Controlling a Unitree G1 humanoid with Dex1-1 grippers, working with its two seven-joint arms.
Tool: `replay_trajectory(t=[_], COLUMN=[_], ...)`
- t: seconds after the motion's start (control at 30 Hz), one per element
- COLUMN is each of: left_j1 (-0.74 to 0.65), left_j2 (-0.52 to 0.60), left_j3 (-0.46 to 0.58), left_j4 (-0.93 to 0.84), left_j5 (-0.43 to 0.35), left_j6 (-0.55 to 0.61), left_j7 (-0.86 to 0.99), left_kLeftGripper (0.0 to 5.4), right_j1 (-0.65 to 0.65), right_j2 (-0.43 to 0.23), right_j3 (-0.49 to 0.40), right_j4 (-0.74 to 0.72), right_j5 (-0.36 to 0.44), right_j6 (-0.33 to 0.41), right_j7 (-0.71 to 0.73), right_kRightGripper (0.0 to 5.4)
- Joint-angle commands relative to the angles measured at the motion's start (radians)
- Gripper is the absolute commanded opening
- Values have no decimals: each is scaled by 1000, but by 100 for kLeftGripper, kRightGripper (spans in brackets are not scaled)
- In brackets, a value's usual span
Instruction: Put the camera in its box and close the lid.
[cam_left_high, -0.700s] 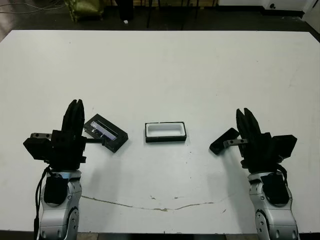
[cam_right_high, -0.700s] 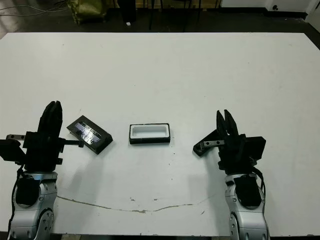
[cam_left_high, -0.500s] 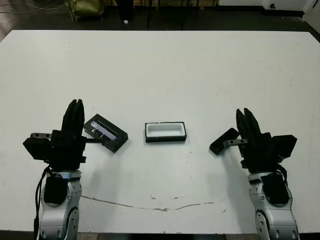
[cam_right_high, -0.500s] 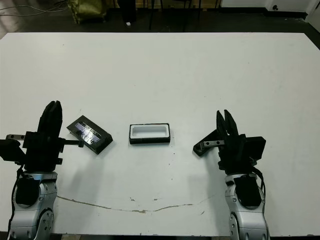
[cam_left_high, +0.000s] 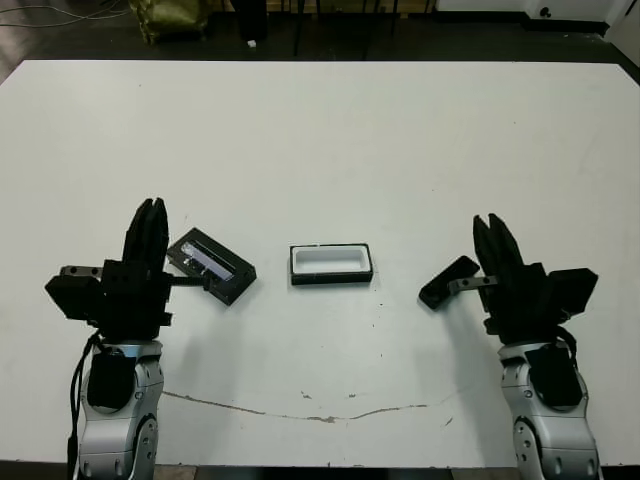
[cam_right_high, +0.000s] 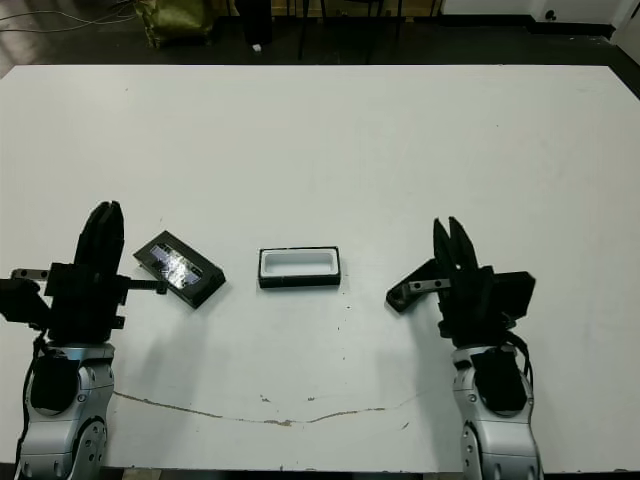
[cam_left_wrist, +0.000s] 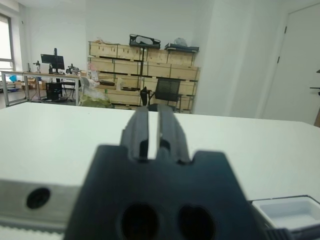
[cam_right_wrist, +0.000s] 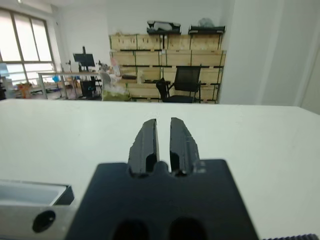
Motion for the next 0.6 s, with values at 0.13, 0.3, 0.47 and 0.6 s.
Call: replay_trajectory(t=[0.13, 0.3, 0.47, 0.6], left_j1=[5, -3, 4, 6], left_j2=[2, 7, 7, 3], left_j3=[1, 4, 7, 7], left_j4=[-2, 3, -10, -11], left_j5=[-17, -15, -12, -3], left_j6=[37, 30, 44, 40], left_j7=[-3, -9, -3, 4], left_kLeftGripper=[3, 3, 3, 3], right_j1=[15, 15, 3, -26], right_j2=[-58, -116, -229, -332], right_j3=[-56, -94, -162, -192], right_j4=[-46, -59, -37, 24], right_j5=[61, 86, 101, 85], right_j6=[22, 15, 37, 29], right_j7=[40, 91, 156, 231], right_kRightGripper=[0, 0, 0, 0])
